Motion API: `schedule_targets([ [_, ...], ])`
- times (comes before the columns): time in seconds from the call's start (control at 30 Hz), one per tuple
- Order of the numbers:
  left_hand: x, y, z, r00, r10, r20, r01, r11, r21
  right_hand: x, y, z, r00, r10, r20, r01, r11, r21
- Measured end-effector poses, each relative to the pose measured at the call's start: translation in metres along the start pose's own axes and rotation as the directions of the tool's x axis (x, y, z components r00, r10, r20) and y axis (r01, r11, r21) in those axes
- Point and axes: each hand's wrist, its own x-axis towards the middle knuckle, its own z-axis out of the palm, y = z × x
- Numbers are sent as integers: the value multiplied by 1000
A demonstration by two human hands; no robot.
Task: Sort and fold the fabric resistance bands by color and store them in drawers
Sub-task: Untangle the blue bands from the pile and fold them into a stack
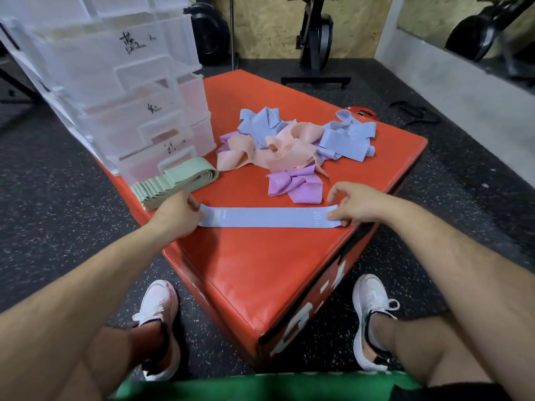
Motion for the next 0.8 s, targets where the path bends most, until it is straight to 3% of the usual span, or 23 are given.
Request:
schedule_targets([
  [0.17,6,-2,2,987,160,-11,-158,981,116,-4,-4,-1,998,-29,-58,14,971,-239],
  [0.27,12,11,3,973,233,-9,-229,962,149,-2,-11,-3,990,-63,-123,29,964,-264],
  [0.4,17,56,16,934,355,44,-357,929,94,9,-25,-4,967,-161,-197,96,949,-302],
  [0.57,35,110,46,886,456,89,-457,889,-5,30,-38,8,988,-65,-143,13,942,-336],
  [0.7,41,141,73,843,503,190,-495,864,-90,39,-52,18,983,-155,-101,136,975,-174],
  [0.8,52,147,92,842,512,173,-502,859,-101,45,-56,12,979,-154,-134,142,985,-95],
])
